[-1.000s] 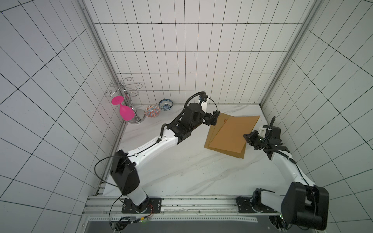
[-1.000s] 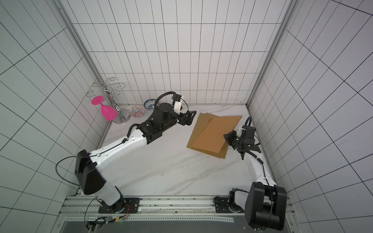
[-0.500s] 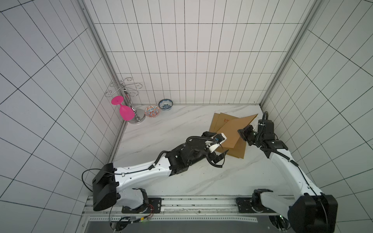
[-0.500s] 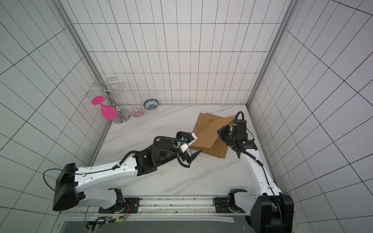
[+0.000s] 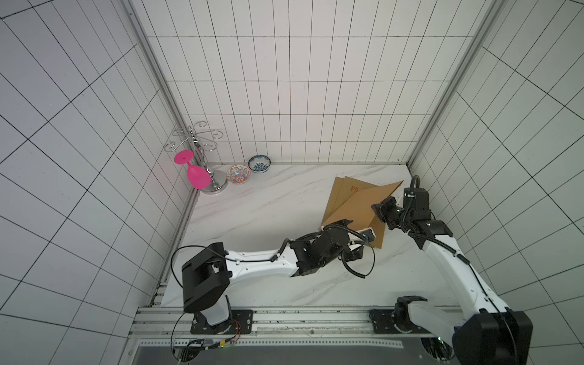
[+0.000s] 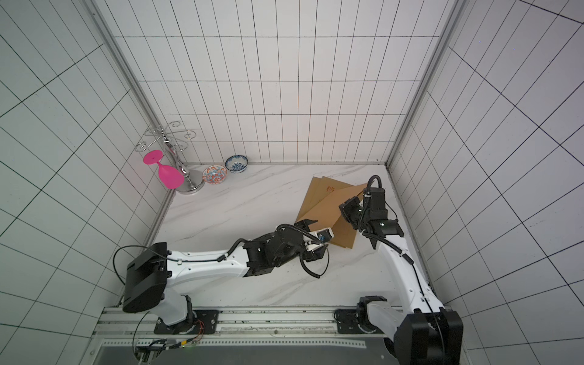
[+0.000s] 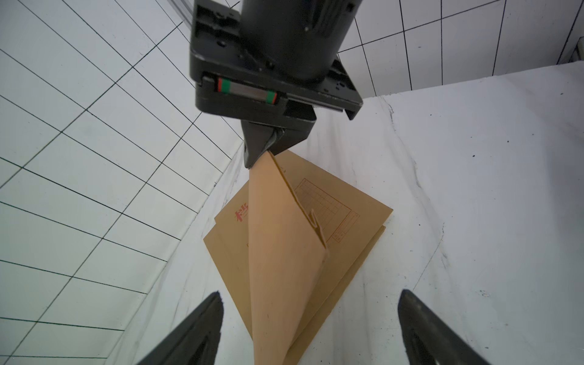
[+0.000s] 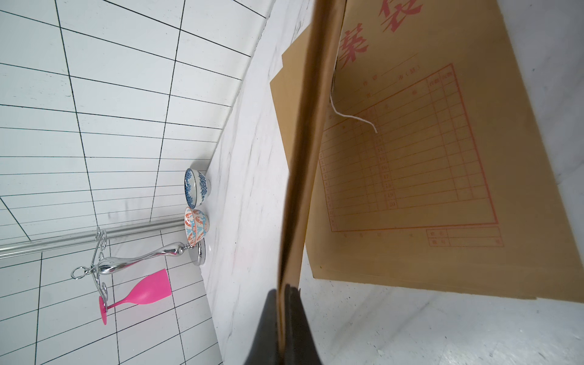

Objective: Open the file bag
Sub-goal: Pick up the file bag from the file bag.

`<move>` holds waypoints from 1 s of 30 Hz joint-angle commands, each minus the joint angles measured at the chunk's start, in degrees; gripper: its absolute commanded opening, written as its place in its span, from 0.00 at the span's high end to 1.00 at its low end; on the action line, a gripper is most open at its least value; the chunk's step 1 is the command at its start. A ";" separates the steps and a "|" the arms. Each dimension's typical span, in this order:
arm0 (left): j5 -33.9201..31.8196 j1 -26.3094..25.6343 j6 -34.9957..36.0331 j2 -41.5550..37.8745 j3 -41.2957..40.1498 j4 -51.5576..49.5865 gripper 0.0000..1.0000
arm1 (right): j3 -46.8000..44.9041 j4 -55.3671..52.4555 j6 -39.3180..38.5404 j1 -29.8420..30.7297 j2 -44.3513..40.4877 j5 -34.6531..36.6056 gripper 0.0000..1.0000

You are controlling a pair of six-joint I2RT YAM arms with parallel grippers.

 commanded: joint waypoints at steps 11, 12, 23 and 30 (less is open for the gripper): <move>-11.42 -0.33 5.18 7.27 7.24 3.94 0.62 | 3.69 0.05 1.04 1.14 -0.14 -1.88 0.97; -11.60 -0.34 5.18 7.57 7.36 3.99 0.65 | 3.74 0.32 1.12 1.14 -0.10 -2.05 0.96; -16.03 0.44 1.39 5.46 8.09 4.07 1.00 | 7.34 2.06 -3.91 0.93 -0.06 -3.46 0.49; -4.97 8.69 -17.25 -2.91 13.94 -10.93 1.00 | 11.53 2.50 -15.46 0.58 -4.39 -1.17 0.23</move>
